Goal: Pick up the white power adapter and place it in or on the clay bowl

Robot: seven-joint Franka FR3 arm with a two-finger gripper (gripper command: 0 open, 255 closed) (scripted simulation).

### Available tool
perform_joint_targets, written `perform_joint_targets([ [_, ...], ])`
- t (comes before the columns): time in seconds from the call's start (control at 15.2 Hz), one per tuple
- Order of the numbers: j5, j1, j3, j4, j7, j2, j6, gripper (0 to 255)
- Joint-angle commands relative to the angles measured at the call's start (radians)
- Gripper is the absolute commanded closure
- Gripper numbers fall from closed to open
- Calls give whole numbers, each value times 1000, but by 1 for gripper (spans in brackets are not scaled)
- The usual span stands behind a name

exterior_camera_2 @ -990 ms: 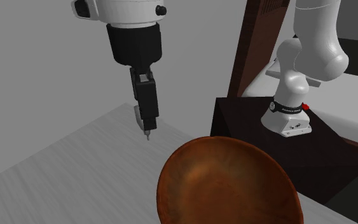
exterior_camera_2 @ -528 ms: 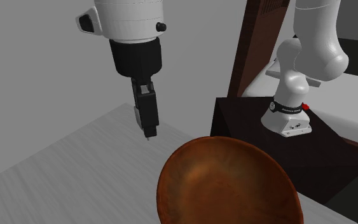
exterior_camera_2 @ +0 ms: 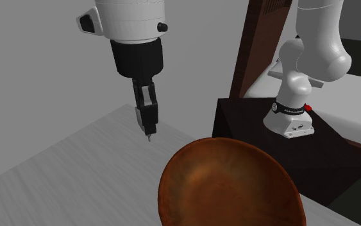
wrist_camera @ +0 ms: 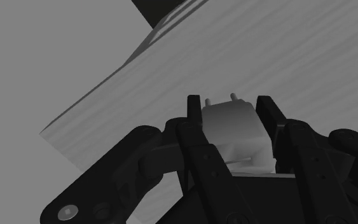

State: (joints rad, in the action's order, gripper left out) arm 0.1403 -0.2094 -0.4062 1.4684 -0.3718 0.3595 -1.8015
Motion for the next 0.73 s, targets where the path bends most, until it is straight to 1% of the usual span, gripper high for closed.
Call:
perform_joint_targets([
  [0.0, 0, 0, 0, 0, 0, 0, 0, 255],
  [0.26, 0, 0, 0, 0, 0, 0, 0, 255],
  [0.66, -1, -7, -2, -83, 2, 2, 81, 255],
])
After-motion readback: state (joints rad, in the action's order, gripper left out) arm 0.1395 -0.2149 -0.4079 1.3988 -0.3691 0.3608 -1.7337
